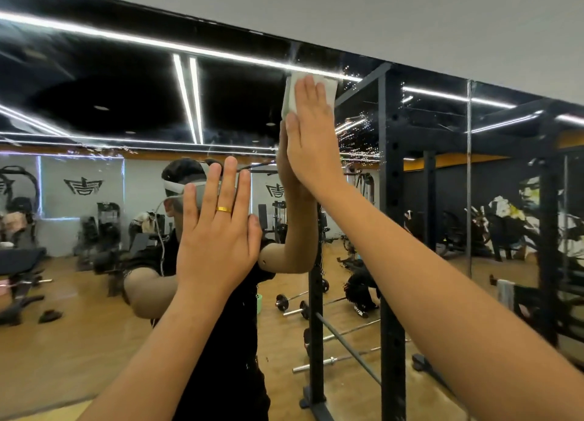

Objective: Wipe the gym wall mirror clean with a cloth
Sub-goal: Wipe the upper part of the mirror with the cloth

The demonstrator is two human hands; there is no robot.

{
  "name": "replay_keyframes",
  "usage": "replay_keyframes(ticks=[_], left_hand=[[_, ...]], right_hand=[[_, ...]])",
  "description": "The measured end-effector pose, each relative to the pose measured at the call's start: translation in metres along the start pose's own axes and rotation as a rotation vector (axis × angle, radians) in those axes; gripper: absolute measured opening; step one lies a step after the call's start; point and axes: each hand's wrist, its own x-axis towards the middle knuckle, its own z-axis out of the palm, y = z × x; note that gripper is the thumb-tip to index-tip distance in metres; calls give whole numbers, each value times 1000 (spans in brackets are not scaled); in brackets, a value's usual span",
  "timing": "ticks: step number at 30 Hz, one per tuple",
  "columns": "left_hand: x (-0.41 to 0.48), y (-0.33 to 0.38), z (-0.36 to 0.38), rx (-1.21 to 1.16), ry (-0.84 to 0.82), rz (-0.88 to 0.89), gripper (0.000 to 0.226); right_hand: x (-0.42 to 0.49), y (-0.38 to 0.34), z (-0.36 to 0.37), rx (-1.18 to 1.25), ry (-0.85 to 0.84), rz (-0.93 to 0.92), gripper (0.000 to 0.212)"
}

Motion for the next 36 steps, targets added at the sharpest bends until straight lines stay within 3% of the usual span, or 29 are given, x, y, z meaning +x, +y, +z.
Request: replay_keyframes(ticks=[3,8,16,20,24,31,36], left_hand=[[-1,2,0,-3,3,2,65],[0,2,-1,-19,5,-2,64],[1,1,-3,-28,8,-1,65],[0,1,-2,-32,-5,1,65],[0,0,-1,-33,-3,0,65],[3,1,-2,-29,-13,4,66],[-1,1,-1,-33,-19,-10,66]], right_hand=[[14,10,-17,-46,-73,-17,55],[69,16,-40,-114,-45,49,55],[-2,9,-13,-45,-35,28,55],[26,17,-24,-123,-58,-3,56],[70,16,-35,-111,-41,80,56],[-20,18,-16,-113,-14,58,56],[17,27,-36,-126,-72,89,57]])
